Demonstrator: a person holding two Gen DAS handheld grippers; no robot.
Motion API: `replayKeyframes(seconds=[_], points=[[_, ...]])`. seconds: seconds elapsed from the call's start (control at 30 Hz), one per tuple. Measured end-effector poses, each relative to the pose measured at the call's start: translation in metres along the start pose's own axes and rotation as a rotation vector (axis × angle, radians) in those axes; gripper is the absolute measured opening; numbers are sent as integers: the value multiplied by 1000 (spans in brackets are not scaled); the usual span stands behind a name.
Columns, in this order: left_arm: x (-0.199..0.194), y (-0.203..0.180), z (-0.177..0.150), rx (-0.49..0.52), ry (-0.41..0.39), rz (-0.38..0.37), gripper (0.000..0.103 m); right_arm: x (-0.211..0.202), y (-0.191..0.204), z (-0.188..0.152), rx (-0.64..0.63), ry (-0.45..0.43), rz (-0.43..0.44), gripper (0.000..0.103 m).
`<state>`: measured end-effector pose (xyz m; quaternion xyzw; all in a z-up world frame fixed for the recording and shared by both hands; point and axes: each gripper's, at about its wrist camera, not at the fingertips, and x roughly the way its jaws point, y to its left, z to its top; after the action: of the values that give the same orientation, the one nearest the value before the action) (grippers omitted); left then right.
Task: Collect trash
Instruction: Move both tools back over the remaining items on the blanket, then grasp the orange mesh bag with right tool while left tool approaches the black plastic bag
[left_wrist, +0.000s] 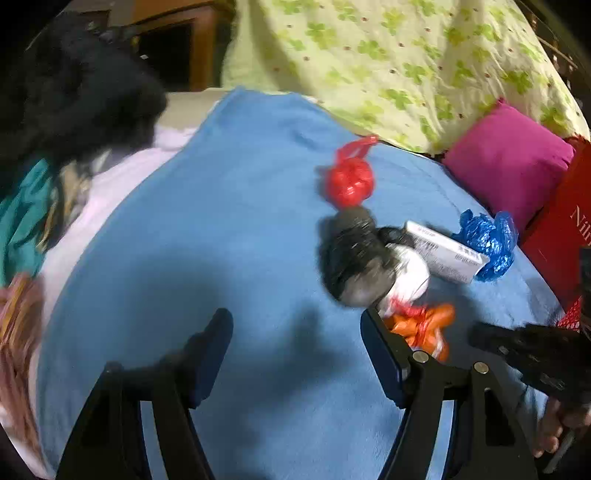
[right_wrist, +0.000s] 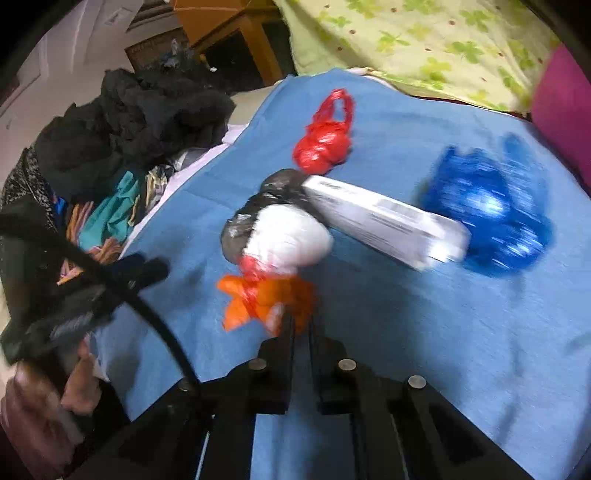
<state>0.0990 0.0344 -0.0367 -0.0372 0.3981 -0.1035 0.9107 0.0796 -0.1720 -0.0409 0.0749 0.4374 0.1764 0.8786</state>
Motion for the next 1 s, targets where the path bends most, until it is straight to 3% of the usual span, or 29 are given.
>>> replayKeyframes(seconds=[0.17, 0.27, 0.3, 0.33, 0.37, 0.43, 0.6, 0.7, 0.73, 0.77, 0.9, 1.0], points=[[21, -9, 18, -1, 5, -8, 72, -30, -15, -5, 52, -39, 109, 12], [17, 4, 24, -47, -27, 32, 72, -25, -10, 4, 80, -41, 142, 28], [16, 11, 25, -65, -34, 48, 72, -19, -4, 7, 55, -39, 131, 46], [14, 16, 25, -82, -36, 52, 72, -11, 4, 10, 35, -39, 122, 78], [13, 24, 26, -108, -34, 50, 72, -6, 11, 13, 17, -51, 122, 85], [12, 40, 26, -159, -24, 49, 72, 8, 22, 18, -16, -60, 127, 85], [13, 57, 26, -215, -12, 39, 72, 55, 35, 32, -62, 24, 106, 83], [13, 55, 26, -207, -14, 32, 72, 76, 42, 31, -107, 74, 79, 56], [13, 54, 27, -200, -16, 27, 72, 73, 44, 30, -113, 64, 92, 41], [13, 52, 27, -194, -17, 22, 72, 71, 43, 30, -109, 73, 104, 38], [15, 43, 30, -184, -15, -62, 72, 44, 30, 16, -99, 32, 49, 37], [16, 25, 32, -131, -20, -120, 72, 12, 2, 2, -17, -2, 23, 37]])
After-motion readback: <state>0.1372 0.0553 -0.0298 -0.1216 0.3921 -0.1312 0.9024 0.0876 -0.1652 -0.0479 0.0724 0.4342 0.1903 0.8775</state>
